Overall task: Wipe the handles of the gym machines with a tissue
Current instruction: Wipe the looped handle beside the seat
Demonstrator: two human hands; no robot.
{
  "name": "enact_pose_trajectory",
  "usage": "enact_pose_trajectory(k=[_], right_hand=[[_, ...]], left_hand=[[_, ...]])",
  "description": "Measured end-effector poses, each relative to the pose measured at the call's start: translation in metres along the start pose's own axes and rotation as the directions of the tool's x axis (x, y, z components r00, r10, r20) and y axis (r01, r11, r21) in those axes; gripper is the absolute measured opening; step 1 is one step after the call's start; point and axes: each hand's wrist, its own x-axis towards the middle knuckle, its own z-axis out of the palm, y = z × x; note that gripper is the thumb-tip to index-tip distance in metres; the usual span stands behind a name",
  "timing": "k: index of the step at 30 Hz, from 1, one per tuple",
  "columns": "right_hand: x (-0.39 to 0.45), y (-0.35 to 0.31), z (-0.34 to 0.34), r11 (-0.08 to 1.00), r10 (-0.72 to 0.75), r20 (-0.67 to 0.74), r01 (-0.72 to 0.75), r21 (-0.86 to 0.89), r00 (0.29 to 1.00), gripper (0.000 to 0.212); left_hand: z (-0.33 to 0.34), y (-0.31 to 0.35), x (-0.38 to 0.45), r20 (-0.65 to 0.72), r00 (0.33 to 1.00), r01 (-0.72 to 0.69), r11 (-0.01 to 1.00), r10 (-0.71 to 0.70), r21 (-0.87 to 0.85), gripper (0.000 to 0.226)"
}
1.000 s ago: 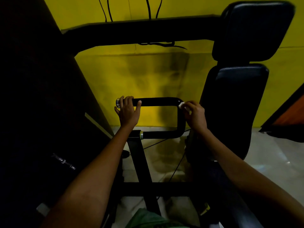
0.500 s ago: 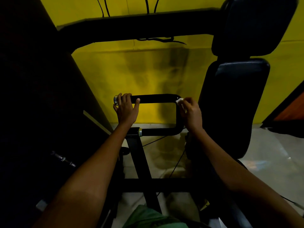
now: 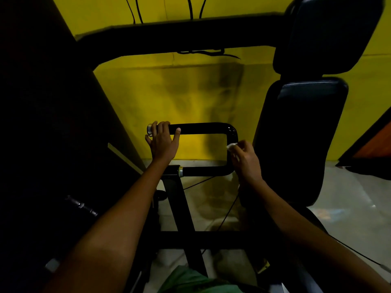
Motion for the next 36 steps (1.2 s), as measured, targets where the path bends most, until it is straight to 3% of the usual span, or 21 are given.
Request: enact_pose_trajectory(k=[6, 10, 14, 17, 20, 22, 25, 28, 30, 33, 36], right_hand=[[0.007, -0.009, 0.000, 0.994, 0.100, -0.048, -0.098, 0.055, 0.994, 0.015], [-0.009, -0.001, 0.004, 1.000, 0.017, 0.045, -0.017, 0.004, 0.999, 0.023], [-0.008, 0.002, 0.001, 0.979, 0.163, 0.018, -0.164, 0.123, 0.986, 0.014], [-0.003, -0.010, 0.005, 0.982, 0.165, -0.020, -0.162, 0.092, 0.986, 0.014], [-0.017, -0.007, 0.009, 0.993, 0.110, 0.067, -0.112, 0.025, 0.992, 0.019], [-0.026, 0.001, 0.007, 0.985, 0.156, 0.100, -0.162, 0.061, 0.983, 0.018], [-0.018, 0.002, 0.002, 0.946, 0.288, 0.020, -0.287, 0.147, 0.958, 0.019], [-0.008, -0.010, 0.004, 0.965, 0.227, 0.015, -0.227, 0.131, 0.974, 0.016], [-0.014, -0.009, 0.010, 0.976, 0.191, 0.063, -0.196, 0.090, 0.980, 0.018], [-0.029, 0.000, 0.009, 0.956, 0.250, 0.157, -0.269, 0.115, 0.955, 0.022], [-0.023, -0.002, 0.004, 0.960, 0.227, 0.056, -0.233, 0.153, 0.972, 0.018]], left_hand=[[-0.002, 0.006, 0.004, 0.008, 1.000, -0.002, 0.999, 0.002, 0.046, 0.045], [0.004, 0.021, 0.001, 0.101, 0.973, -0.218, 0.972, 0.209, 0.090, 0.063], [0.018, 0.025, -0.011, 0.074, 0.956, -0.292, 0.950, 0.285, 0.114, 0.082], [0.020, 0.022, -0.011, 0.030, 0.957, -0.289, 0.952, 0.288, 0.099, 0.075], [0.023, 0.020, -0.011, -0.024, 0.950, -0.310, 0.947, 0.312, 0.081, 0.068], [0.026, 0.020, -0.012, -0.050, 0.947, -0.314, 0.947, 0.317, 0.067, 0.066], [0.028, 0.017, -0.011, -0.064, 0.939, -0.333, 0.941, 0.337, 0.067, 0.067], [0.029, 0.011, -0.011, -0.044, 0.924, -0.374, 0.920, 0.381, 0.118, 0.071], [0.030, 0.007, -0.011, -0.029, 0.906, -0.414, 0.896, 0.423, 0.161, 0.072], [0.032, 0.001, -0.011, -0.040, 0.882, -0.451, 0.867, 0.469, 0.212, 0.072], [0.034, -0.001, -0.011, -0.059, 0.876, -0.455, 0.860, 0.479, 0.231, 0.073]])
